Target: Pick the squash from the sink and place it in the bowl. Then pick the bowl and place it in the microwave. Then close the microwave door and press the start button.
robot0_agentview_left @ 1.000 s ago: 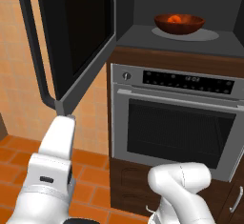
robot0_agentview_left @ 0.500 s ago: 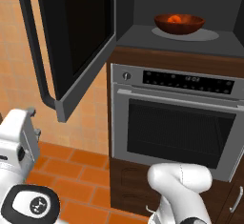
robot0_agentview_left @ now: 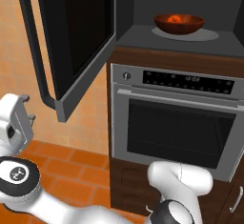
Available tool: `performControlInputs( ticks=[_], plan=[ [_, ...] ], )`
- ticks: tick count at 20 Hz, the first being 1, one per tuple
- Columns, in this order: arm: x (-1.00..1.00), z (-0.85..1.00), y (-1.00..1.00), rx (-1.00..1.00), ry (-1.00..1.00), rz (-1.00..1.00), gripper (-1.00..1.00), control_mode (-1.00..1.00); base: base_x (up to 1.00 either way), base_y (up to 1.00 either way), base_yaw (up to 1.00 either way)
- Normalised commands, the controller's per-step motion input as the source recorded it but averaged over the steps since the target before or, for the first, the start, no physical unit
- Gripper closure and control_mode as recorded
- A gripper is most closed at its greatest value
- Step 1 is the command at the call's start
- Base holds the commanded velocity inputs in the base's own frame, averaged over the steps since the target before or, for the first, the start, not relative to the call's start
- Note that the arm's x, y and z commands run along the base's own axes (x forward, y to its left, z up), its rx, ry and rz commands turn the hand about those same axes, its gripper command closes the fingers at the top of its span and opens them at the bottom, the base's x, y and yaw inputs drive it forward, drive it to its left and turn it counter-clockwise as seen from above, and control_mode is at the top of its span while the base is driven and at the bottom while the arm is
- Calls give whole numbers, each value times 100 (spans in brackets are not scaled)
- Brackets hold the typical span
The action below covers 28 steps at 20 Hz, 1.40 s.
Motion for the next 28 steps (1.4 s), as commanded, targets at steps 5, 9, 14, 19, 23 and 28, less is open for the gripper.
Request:
performControlInputs(
  ticks=[5,9,14,19,23,28],
  plan=[
    [25,13,-30,3,-2,0,-100,-100,0,0,0],
    [0,36,-76,13,-11,0,-100,-100,0,0,0],
    [-2,22,-77,16,-5,0,-100,-100,0,0,0],
    [-76,45,-77,20,-18,0,-100,-100,0,0,0],
    [-79,55,-74,19,-19,0,-100,-100,0,0,0],
    [-35,50,-99,23,-8,0,-100,-100,0,0,0]
  ],
)
